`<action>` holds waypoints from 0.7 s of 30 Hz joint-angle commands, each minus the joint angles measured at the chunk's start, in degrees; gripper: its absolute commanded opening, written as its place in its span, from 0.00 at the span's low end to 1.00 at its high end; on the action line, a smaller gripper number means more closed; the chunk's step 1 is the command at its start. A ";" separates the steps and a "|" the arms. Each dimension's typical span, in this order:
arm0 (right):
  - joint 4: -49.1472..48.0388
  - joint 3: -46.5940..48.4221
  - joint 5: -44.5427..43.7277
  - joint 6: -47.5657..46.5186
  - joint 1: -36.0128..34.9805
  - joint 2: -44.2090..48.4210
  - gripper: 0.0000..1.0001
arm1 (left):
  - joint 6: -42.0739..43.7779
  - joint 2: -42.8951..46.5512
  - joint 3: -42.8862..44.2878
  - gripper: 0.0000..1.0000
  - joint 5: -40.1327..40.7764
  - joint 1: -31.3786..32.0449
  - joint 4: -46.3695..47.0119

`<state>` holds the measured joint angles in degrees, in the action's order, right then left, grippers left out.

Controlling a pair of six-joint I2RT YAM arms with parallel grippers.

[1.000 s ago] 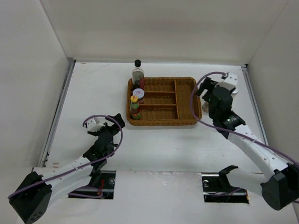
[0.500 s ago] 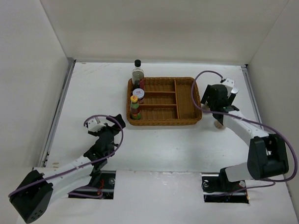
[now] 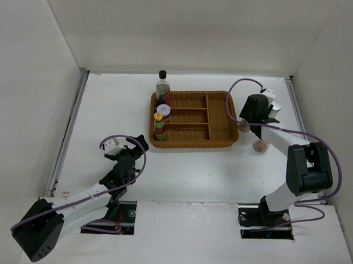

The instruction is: Organize the condiment bottles

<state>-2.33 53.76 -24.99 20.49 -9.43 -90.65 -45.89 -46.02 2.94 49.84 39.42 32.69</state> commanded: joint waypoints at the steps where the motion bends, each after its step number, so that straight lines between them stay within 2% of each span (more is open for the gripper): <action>1: -6.80 1.97 -0.31 -0.19 0.25 1.96 0.60 | -0.78 0.49 -1.36 1.00 -0.36 0.09 2.82; 4: -10.14 0.56 -3.04 -0.89 -0.19 6.96 0.55 | -0.78 -0.74 -1.18 1.00 -0.36 -0.09 2.82; 10: -9.63 1.43 -3.05 -4.06 -9.49 14.18 0.55 | -0.78 -1.35 -1.01 1.00 -0.36 -0.09 3.00; 16: -9.62 3.45 -2.69 -2.65 -25.39 12.52 0.55 | -0.87 -1.00 -1.18 1.00 -0.63 -0.09 3.52; 21: -10.50 8.02 -2.25 -1.42 -34.72 6.73 0.55 | -0.96 -0.92 -1.18 1.00 -0.89 -0.27 3.52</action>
<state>-8.14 57.17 -27.11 18.04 -41.43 -82.32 -45.93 -47.40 2.94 49.28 39.40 33.39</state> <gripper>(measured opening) 0.686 0.997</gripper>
